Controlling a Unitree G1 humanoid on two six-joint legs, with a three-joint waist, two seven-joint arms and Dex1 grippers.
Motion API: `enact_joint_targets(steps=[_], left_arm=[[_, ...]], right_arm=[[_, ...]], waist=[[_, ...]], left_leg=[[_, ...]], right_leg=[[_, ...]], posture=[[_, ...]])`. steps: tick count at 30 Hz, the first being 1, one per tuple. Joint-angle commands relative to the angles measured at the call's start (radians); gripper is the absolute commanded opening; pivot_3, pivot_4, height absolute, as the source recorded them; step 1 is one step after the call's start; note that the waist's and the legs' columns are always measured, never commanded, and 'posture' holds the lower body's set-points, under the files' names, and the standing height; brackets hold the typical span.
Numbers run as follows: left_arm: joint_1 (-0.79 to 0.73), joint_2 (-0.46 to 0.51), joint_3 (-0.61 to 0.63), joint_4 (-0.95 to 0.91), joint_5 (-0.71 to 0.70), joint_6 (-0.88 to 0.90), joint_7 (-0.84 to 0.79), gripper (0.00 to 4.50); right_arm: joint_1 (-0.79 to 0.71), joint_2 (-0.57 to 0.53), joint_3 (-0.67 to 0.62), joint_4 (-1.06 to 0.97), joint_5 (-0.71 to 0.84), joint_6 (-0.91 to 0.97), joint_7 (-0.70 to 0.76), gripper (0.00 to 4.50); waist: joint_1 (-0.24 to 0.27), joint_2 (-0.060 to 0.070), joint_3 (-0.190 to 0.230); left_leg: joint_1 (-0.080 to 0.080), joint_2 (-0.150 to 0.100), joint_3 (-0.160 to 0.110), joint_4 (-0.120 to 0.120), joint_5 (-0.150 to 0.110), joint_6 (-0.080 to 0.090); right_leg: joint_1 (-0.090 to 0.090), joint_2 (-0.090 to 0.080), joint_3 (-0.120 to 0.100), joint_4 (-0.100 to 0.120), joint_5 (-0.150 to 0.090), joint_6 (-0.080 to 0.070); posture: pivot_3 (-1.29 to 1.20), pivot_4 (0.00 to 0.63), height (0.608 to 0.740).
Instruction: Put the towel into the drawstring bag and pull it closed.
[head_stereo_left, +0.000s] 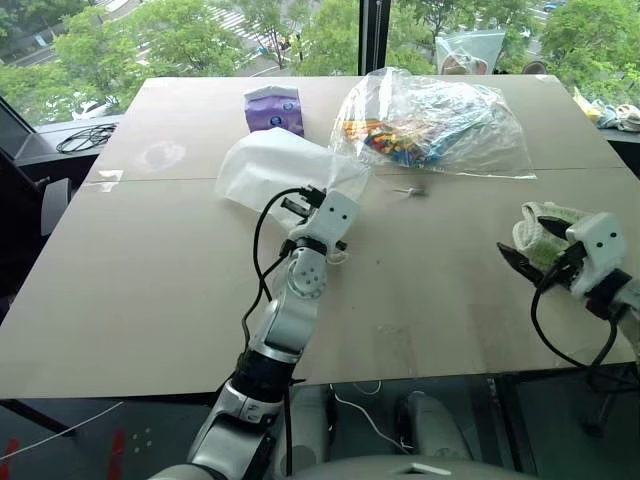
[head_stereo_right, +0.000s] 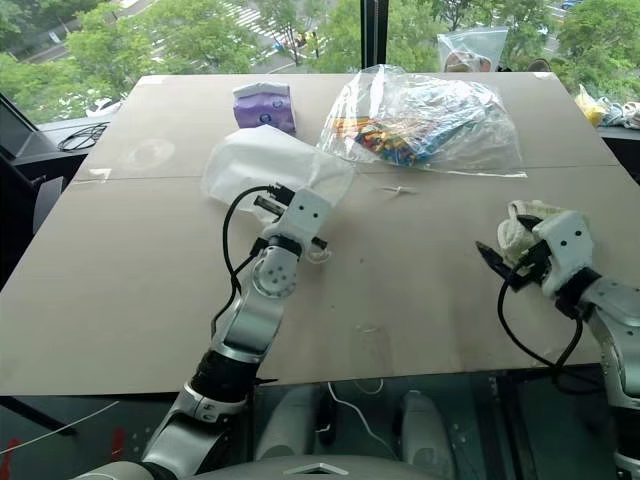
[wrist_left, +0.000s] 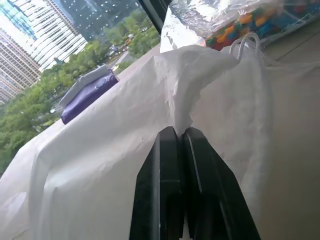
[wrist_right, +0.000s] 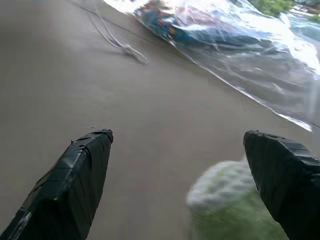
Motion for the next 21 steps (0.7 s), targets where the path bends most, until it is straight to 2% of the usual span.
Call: enact_joint_targets(steps=[1,5,10,14,21], left_arm=[[-0.031,-0.006,0.019,-0.058,-0.005,0.007,-0.019,0.05],[-0.042,-0.007,0.037,-0.049,-0.007,0.007,-0.024,0.05],[-0.048,0.000,0.044,-0.040,0.002,0.027,-0.039,0.05],[-0.044,0.011,0.053,-0.045,0.007,0.033,-0.045,0.05],[-0.038,0.034,0.068,-0.038,0.006,0.031,-0.043,0.05]], right_arm=[[0.010,-0.009,-0.001,-0.008,-0.045,0.013,-0.028,4.50],[0.057,-0.057,0.069,0.057,-0.178,-0.109,-0.015,4.50],[-0.035,-0.041,0.088,0.221,-0.227,-0.170,-0.070,4.50],[-0.135,-0.054,0.126,0.434,-0.310,-0.294,-0.121,4.50],[-0.374,0.008,0.139,0.795,-0.236,-0.286,-0.042,4.50]], waist=[[-0.001,0.000,0.000],[-0.001,0.000,0.000],[-0.005,0.000,0.000],[-0.005,0.000,0.000],[-0.009,-0.001,0.000]], left_leg=[[0.000,0.000,0.000,0.000,0.000,0.000],[0.000,0.000,0.001,0.000,0.000,0.000],[0.000,0.000,0.003,0.002,0.000,0.000],[0.000,0.001,0.003,0.002,0.000,0.000],[0.002,0.001,0.004,0.004,0.000,0.000]], right_leg=[[0.000,0.001,0.000,0.000,0.000,0.000],[0.000,0.001,0.000,0.000,0.000,0.000],[0.000,0.001,0.002,0.000,0.001,0.002],[0.000,0.002,0.002,0.000,0.001,0.002],[0.003,0.002,0.002,0.000,0.002,0.003]], posture=[[0.00,0.150,0.740],[0.00,0.150,0.740],[0.00,0.150,0.740],[0.00,0.150,0.740],[0.00,0.150,0.740]])
